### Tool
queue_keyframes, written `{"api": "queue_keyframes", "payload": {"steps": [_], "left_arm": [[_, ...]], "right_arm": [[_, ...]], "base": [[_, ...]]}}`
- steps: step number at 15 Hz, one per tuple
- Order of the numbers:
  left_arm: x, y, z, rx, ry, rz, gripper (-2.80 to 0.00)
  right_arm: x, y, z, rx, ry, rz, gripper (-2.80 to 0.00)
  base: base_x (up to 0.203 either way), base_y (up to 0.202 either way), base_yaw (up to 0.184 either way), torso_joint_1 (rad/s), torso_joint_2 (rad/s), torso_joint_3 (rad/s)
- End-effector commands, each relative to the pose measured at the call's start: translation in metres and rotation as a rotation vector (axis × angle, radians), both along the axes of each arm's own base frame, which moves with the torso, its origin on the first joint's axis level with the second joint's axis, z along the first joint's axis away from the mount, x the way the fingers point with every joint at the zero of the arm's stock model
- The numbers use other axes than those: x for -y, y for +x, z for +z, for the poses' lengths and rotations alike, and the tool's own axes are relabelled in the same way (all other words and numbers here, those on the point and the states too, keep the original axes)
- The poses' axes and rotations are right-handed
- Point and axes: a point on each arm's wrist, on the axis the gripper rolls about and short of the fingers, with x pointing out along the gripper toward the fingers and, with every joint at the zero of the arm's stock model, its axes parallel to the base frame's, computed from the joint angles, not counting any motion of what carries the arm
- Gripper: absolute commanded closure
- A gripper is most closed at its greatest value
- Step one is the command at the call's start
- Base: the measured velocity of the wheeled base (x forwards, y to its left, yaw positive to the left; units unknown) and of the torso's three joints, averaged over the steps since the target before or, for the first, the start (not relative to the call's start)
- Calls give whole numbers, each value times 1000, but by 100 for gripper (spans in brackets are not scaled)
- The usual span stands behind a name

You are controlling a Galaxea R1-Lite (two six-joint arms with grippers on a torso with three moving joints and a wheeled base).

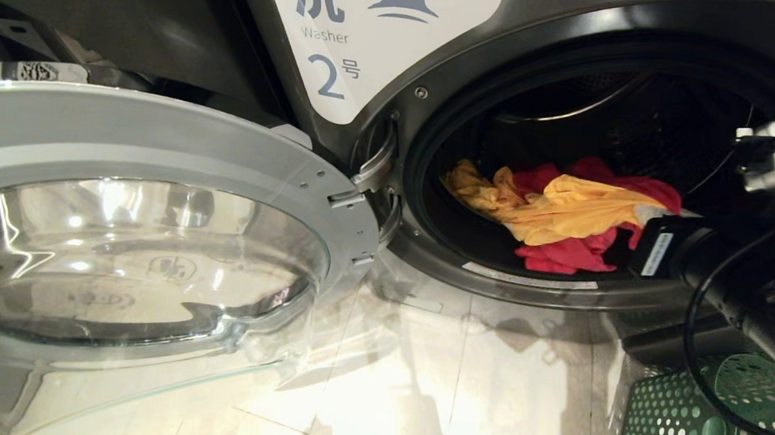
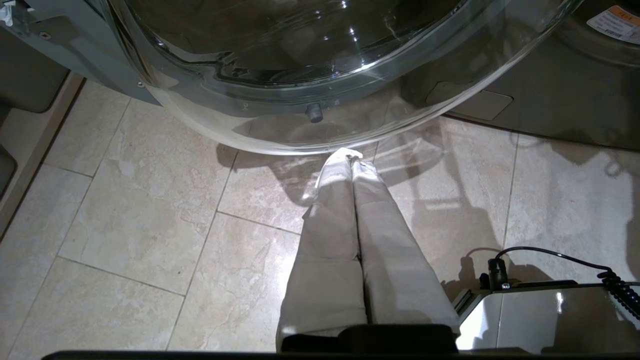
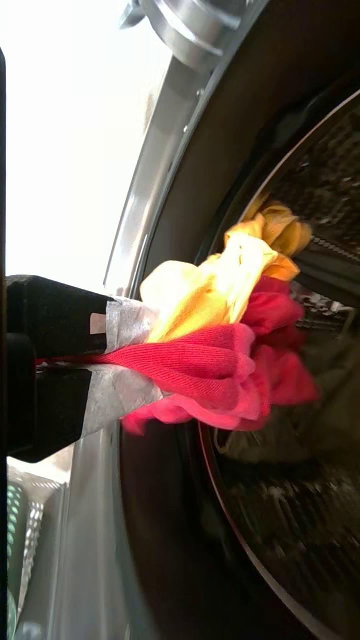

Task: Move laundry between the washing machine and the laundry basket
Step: Pick a cloth and place it into the basket

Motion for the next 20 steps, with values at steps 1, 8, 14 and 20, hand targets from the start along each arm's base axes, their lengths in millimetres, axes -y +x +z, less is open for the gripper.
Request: {"api": "queue_keyframes", "payload": {"steps": [1, 8, 14, 20], "left_arm": [[0, 0, 0, 1, 0, 0, 0], [0, 0, 0, 0, 0, 0, 0], [0, 0, 0, 0, 0, 0, 0], [0, 0, 0, 0, 0, 0, 0]], "right_arm": [[21, -31, 11, 69, 36, 15, 0], [63, -97, 29, 237, 52, 212, 0], [78, -132, 33, 283, 30, 431, 0], [78, -137, 37, 309, 29, 508, 0]], "base": [[0, 0, 0, 0, 0, 0], [0, 0, 0, 0, 0, 0], [0, 0, 0, 0, 0, 0], [0, 0, 0, 0, 0, 0]]}}
